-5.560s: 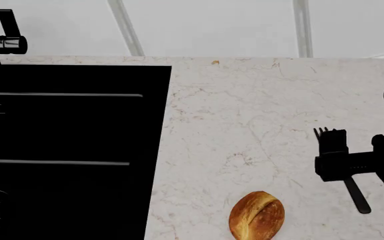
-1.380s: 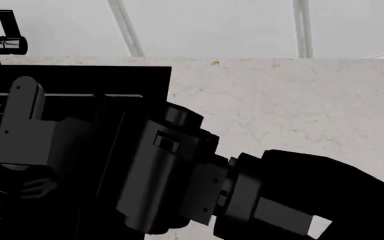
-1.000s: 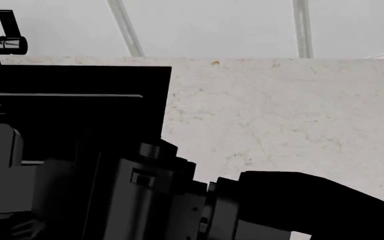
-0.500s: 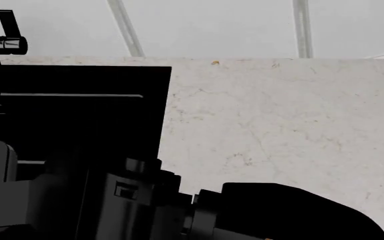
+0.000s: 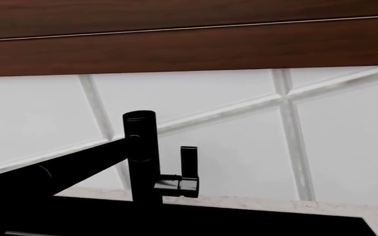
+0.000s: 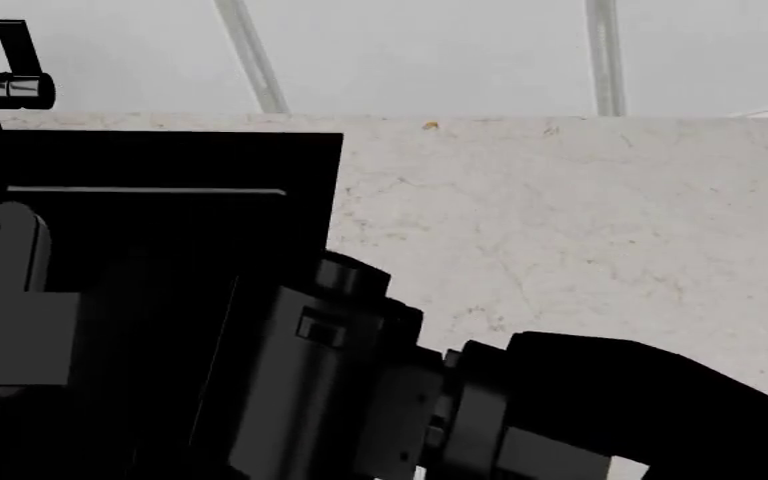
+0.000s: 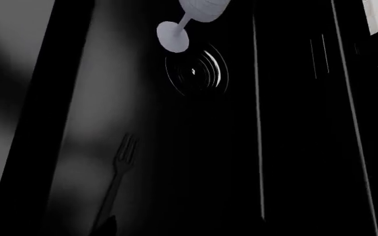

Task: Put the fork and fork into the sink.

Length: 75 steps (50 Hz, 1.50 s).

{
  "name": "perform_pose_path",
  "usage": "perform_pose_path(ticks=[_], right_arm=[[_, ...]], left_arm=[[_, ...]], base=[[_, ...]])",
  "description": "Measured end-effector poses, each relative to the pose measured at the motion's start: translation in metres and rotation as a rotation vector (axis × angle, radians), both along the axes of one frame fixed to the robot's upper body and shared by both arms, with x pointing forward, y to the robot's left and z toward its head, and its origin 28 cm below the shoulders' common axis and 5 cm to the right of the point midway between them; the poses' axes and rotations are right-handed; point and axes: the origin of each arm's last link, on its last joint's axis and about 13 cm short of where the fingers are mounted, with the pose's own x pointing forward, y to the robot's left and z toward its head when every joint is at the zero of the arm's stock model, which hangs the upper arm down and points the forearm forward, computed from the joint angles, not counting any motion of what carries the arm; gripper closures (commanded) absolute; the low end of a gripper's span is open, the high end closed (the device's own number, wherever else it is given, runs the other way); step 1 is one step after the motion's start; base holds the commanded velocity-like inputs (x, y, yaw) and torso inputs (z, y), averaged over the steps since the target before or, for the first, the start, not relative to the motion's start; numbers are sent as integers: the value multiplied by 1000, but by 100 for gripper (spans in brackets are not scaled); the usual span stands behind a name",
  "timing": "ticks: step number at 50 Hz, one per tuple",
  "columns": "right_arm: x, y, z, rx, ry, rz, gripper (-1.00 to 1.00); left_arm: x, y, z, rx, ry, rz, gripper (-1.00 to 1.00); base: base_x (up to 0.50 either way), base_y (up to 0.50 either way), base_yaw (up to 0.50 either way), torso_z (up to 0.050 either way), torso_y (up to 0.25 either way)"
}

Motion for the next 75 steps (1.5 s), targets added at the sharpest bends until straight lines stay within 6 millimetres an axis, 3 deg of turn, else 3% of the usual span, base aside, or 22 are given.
perform_pose_path(ticks=[23,43,59,75], right_arm=[[-19,-42,43,195,-66,-73,-100],[-53,-101,69,516,-158,-265,-100],[-83,-141,69,763,-290,-495,-100],[-108,-164,64,970,-442,-751,-100]], left_arm=[[-1,-1,3,18,-7,1,-100],[0,-4,6,30,-15,-8,-100],[-2,-5,9,34,-24,-16,-100],[-4,-5,11,37,-31,-21,-100]], base=[[0,0,0,0,0],[0,0,0,0,0],[0,0,0,0,0],[0,0,0,0,0]])
